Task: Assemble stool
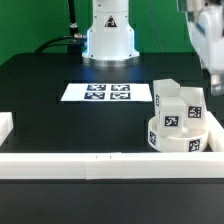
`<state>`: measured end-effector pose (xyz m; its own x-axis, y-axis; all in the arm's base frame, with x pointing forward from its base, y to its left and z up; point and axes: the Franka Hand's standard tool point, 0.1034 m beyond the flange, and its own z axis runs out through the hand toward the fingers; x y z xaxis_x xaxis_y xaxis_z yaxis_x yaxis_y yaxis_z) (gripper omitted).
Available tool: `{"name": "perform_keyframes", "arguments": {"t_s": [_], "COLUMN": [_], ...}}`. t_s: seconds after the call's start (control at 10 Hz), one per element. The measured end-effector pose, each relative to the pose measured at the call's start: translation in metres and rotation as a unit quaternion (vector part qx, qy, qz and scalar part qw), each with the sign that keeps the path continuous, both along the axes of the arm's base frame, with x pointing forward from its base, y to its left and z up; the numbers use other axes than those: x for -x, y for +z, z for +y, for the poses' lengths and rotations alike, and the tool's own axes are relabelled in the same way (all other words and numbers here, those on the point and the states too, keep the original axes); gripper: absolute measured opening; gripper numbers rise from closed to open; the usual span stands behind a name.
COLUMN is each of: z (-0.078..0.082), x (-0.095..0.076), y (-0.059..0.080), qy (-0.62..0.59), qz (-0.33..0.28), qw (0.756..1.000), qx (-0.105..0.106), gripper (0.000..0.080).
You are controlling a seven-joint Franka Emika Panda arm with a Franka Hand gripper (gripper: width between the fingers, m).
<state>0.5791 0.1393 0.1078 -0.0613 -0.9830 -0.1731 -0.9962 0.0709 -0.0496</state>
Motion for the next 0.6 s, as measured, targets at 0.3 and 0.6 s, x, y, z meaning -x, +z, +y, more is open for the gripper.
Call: {"name": "perform_keyframes", "arguments": {"t_s": [0.3, 0.6], "z": [-0.0007, 0.005], "x": [0.0015, 0.0015], "y": [-0.0023, 0.0016], "qy": [0.157, 0.357], "qz": [-0.022, -0.037], "qw": [0.987, 0.932], "qx": [0.013, 0.041], "gripper": [0.0648, 0.0648]}}
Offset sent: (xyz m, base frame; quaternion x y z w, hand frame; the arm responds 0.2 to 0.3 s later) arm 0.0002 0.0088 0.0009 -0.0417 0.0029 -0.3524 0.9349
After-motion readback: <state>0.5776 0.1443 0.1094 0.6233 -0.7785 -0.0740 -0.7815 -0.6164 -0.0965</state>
